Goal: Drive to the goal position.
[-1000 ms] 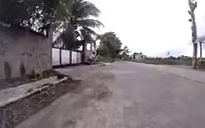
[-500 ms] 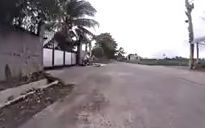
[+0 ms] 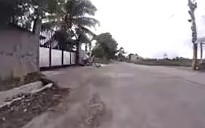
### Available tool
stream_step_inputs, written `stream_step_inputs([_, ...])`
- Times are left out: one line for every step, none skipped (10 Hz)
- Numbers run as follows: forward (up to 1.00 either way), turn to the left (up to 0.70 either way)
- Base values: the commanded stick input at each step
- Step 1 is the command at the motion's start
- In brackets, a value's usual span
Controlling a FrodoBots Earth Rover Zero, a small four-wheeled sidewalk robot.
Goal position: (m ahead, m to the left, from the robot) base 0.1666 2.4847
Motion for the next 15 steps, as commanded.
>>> stream_step_inputs([0.7, 0.0])
stream_step_inputs([0.7, 0.0])
stream_step_inputs([0.7, 0.0])
stream_step_inputs([0.7, 0.0])
stream_step_inputs([0.7, 0.0])
stream_step_inputs([0.7, 0.0])
stream_step_inputs([0.7, 0.0])
stream_step_inputs([0.7, 0.0])
stream_step_inputs([0.7, 0.0])
stream_step_inputs([0.7, 0.0])
stream_step_inputs([0.7, 0.0])
stream_step_inputs([0.7, 0.0])
stream_step_inputs([0.7, 0.0])
stream_step_inputs([0.7, 0.0])
stream_step_inputs([0.7, 0.0])
